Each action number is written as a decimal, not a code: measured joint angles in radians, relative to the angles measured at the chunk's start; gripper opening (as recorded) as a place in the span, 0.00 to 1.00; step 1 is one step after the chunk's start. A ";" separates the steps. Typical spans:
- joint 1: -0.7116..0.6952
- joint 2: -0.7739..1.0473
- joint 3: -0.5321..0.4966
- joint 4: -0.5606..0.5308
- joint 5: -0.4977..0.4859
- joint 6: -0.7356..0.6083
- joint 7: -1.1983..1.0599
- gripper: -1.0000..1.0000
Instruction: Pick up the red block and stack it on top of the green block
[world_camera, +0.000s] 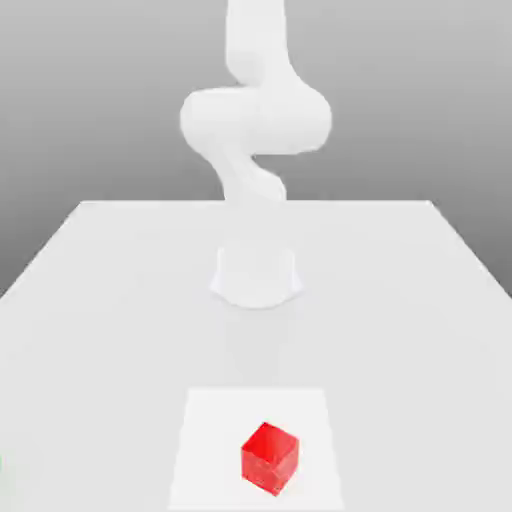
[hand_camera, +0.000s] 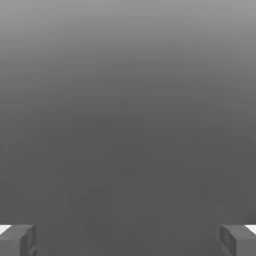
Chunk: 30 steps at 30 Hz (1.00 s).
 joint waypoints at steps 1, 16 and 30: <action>0.018 0.040 -0.016 -0.011 0.010 0.016 -0.045 0.50; 0.209 0.590 -0.169 -0.160 0.131 0.247 -0.668 0.50; 0.160 1.040 -0.097 -0.213 0.149 0.525 -0.968 0.00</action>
